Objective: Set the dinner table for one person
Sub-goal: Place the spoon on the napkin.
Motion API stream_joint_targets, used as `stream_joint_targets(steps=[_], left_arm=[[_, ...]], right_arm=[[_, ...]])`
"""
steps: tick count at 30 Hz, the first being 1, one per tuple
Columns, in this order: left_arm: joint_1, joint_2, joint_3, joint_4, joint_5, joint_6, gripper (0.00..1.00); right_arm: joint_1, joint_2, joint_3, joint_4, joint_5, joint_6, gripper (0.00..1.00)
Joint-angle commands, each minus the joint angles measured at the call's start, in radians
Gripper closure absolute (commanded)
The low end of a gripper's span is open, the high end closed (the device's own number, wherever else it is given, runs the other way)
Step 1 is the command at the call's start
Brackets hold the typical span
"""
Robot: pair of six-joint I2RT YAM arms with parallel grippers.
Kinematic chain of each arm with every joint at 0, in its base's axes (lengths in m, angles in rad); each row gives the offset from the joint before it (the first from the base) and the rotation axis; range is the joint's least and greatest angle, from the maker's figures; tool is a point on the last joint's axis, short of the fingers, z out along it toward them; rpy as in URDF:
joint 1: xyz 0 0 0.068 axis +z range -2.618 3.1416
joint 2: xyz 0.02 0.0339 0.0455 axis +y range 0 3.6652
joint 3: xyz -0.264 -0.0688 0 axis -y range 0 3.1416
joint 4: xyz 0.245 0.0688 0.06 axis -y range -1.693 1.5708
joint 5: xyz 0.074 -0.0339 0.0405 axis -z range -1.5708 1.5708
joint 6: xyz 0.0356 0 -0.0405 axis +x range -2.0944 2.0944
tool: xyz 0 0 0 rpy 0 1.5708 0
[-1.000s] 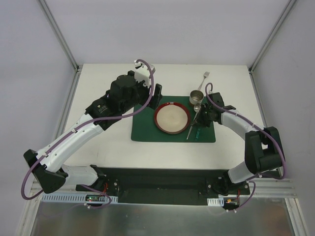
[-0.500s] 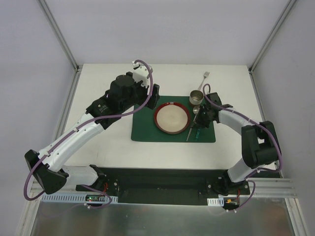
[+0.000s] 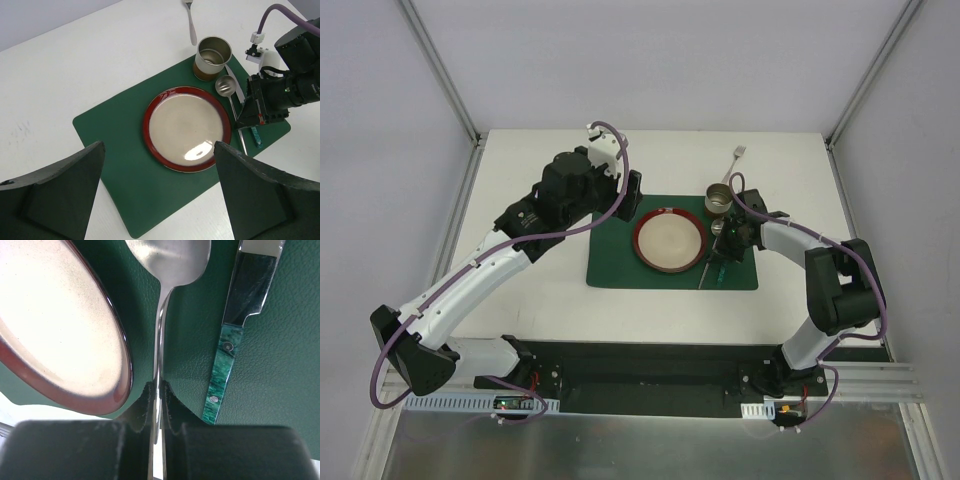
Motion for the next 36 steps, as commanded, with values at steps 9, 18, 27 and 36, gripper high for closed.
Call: stream_joint_targets(steps=[9, 18, 27, 36], left_arm=[[0.017, -0.045, -0.025, 0.049, 0.022, -0.016, 0.11], [0.022, -0.048, -0.030, 0.057, 0.026, -0.013, 0.11], [0.023, -0.050, -0.033, 0.057, 0.028, -0.015, 0.11], [0.025, -0.050, -0.032, 0.057, 0.026, -0.015, 0.11]], right_arm=[[0.007, 0.010, 0.032, 0.026, -0.007, 0.007, 0.99], [0.006, 0.005, 0.022, 0.030, 0.002, 0.007, 0.99], [0.006, 0.010, 0.015, 0.036, 0.005, 0.010, 0.97], [0.006, 0.002, 0.007, 0.039, 0.015, 0.010, 0.92]])
